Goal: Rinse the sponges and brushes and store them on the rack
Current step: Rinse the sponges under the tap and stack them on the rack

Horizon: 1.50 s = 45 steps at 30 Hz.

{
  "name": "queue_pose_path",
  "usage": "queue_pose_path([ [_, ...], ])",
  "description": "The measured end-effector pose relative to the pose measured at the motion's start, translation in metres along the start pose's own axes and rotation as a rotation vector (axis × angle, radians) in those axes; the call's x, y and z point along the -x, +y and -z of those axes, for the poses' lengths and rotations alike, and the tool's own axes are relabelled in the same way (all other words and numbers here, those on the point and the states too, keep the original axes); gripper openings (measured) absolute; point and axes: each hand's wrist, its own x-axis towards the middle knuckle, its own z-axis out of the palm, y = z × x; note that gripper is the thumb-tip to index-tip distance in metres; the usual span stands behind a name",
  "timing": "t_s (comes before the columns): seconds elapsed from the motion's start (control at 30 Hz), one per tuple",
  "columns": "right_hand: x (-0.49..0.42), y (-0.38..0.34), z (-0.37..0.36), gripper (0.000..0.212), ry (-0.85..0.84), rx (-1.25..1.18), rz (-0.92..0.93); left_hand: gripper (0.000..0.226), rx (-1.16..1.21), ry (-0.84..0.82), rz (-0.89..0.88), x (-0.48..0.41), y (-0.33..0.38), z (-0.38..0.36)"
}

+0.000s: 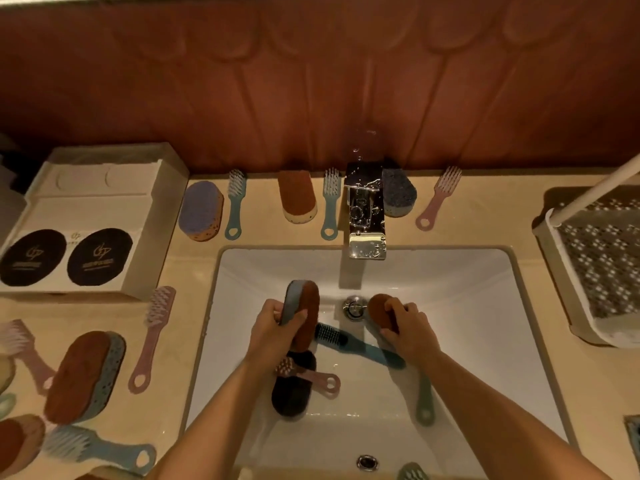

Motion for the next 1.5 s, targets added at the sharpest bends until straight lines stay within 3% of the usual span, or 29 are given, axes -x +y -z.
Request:
queue_pose_path([
  [0.23, 0.050, -0.032, 0.031, 0.038, 0.045, -0.672, -0.023, 0.039, 0.615, -0.201, 0.377, 0.041, 0.003, 0.012],
  [0.37, 0.101, -0.060, 0.052, 0.032, 0.031, -1.075, -0.024, 0.050, 0.649, -0.237, 0.356, 0.061, 0.006, 0.011],
  [0.5, 0.137, -0.086, 0.057, 0.033, 0.011, -1.256, 0.009, 0.056, 0.589, -0.309, 0.252, 0.078, 0.012, 0.009],
  [0.63, 0.152, -0.109, 0.059, 0.038, 0.035, -1.272, 0.084, 0.043, 0.504, -0.398, 0.062, 0.090, 0.021, 0.008],
  [0.8, 0.159, -0.124, 0.067, 0.040, 0.059, -1.324, 0.080, 0.051, 0.503, -0.315, -0.028, 0.096, 0.025, 0.012],
  [0.9, 0.164, -0.130, 0.070, 0.043, 0.070, -1.309, 0.097, 0.040, 0.549, -0.315, -0.076, 0.104, 0.027, 0.019],
  [1.3, 0.168, -0.153, 0.073, 0.053, 0.085, -1.238, 0.205, 0.042, 0.661, -0.348, -0.120, 0.111, 0.036, 0.044],
  [1.5, 0.161, -0.160, 0.071, 0.045, 0.094, -1.107, 0.180, 0.056, 0.599, -0.478, -0.111, 0.104, 0.038, 0.052],
])
